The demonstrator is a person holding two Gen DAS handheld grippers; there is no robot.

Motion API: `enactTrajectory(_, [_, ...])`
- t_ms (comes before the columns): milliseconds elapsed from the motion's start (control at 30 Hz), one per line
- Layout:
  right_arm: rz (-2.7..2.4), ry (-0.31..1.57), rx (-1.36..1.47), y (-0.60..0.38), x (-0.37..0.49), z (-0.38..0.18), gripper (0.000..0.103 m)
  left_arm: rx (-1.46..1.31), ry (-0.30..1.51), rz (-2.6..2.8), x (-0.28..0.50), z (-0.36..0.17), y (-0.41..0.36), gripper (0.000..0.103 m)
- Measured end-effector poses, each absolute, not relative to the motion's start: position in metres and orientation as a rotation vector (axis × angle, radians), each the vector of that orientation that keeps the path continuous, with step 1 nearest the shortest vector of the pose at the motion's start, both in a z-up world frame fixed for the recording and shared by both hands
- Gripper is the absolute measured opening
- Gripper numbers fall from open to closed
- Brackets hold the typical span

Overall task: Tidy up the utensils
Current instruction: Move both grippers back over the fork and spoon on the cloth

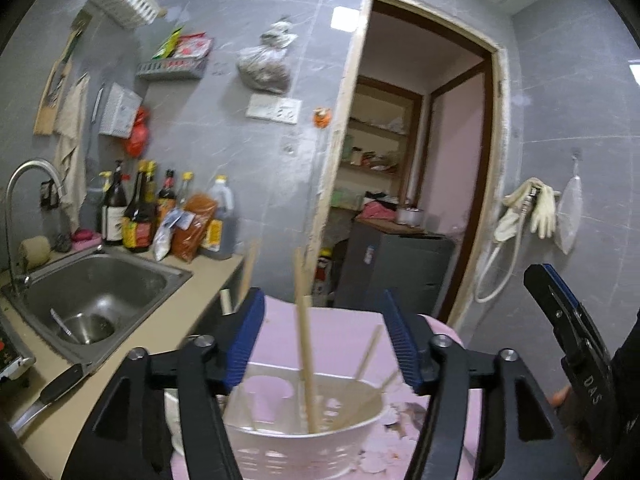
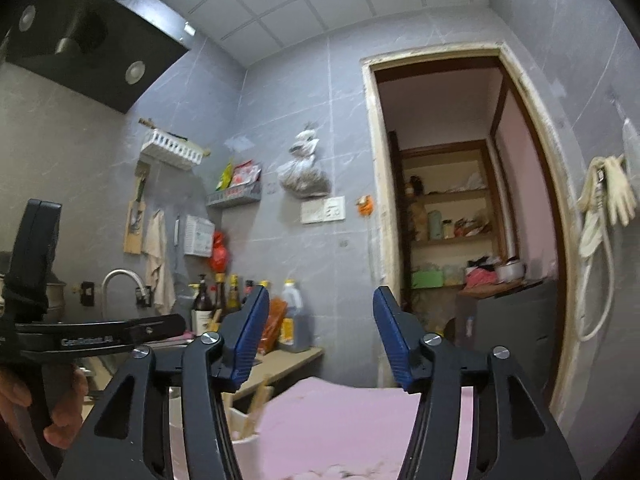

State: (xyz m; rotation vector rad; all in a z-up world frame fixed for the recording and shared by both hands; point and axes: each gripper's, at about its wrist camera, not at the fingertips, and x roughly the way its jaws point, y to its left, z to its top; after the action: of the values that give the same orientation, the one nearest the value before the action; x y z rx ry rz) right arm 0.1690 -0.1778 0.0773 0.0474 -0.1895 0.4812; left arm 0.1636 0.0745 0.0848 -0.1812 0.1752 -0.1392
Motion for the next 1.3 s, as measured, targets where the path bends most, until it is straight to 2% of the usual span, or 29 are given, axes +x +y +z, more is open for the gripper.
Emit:
enactTrajectory(67, [0.462, -0.194, 0.049, -0.191, 0.166, 0.081, 0.073, -0.163, 0.166, -0.163, 0.161, 0.087, 0.064, 0.066])
enactTrajectory(133, [0.435, -0.199, 0.048, -0.205, 0.162, 0.084, 0.079, -0.143, 0.168, -0.186, 0.160, 0.089, 0.054, 0.076])
enactTrajectory(300, [0.377, -0.188, 0.018, -0.232, 0.154, 0.081, 0.091, -0.097, 0.181, -0.243, 0.158, 0.084, 0.026, 0.080])
enactTrajectory(400, [0.356, -0.167, -0.001, -0.246, 0.150, 0.077, 0.103, -0.069, 0.203, -0.278, 0.159, 0.076, 0.009, 0.083])
enactTrajectory(733, [0.295, -0.064, -0.019, -0.285, 0.147, 0.052, 0.103, 0.025, 0.362, -0.369, 0.171, 0.033, -0.035, 0.085])
enactTrajectory(1067, [0.318, 0.170, -0.028, -0.304, 0.175, 0.021, 0.103, 0.098, 0.594, -0.400, 0.194, -0.015, -0.070, 0.083])
enactTrajectory(1200, [0.339, 0.292, -0.032, -0.305, 0.192, 0.008, 0.100, 0.108, 0.702, -0.402, 0.212, -0.032, -0.079, 0.070])
enactTrajectory(1300, [0.355, 0.410, -0.055, -0.303, 0.209, -0.005, 0.094, 0.115, 0.772, -0.400, 0.225, -0.045, -0.083, 0.060])
